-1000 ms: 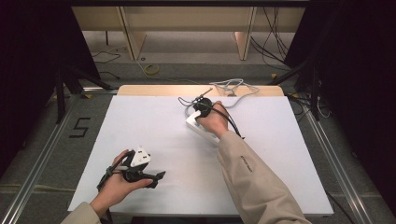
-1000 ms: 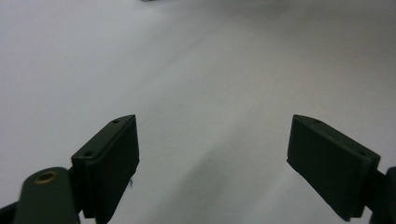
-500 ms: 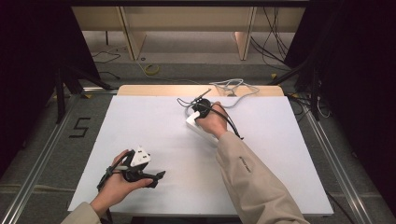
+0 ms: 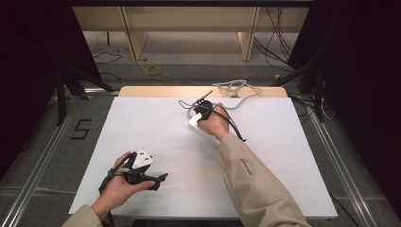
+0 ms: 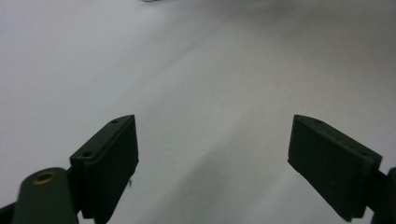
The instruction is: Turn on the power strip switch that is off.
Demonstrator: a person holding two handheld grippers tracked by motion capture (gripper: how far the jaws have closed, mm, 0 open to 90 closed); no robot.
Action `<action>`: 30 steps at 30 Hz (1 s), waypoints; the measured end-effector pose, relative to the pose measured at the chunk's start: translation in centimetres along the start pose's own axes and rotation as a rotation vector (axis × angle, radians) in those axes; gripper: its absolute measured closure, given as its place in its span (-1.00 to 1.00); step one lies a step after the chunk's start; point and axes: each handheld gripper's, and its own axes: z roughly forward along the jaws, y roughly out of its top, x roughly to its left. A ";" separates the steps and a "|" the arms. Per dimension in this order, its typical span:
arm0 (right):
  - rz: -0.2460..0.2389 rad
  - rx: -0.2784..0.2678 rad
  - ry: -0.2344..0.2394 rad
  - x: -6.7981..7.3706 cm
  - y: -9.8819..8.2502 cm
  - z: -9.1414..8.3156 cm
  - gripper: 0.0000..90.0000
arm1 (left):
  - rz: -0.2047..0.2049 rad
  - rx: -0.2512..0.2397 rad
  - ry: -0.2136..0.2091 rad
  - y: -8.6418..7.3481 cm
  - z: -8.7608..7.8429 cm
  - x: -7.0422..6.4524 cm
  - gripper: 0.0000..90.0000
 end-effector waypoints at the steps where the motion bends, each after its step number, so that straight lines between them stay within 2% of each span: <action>1: 0.001 -0.001 -0.001 0.0 0.0 0.0 1.00 | 0.004 0.003 -0.001 0.0 0.0 0.0 -0.65; 6: 0.007 -0.002 0.003 -0.1 -0.1 0.0 1.00 | 0.004 0.004 -0.005 0.0 0.0 0.0 -0.65; 12: -0.030 0.003 -0.014 0.2 0.1 0.1 1.00 | 0.003 0.004 -0.007 0.1 0.1 -0.1 -0.65; 30: -0.050 0.023 -0.029 0.5 0.1 0.2 1.00 | 0.006 0.006 -0.011 0.2 0.2 -0.2 -0.65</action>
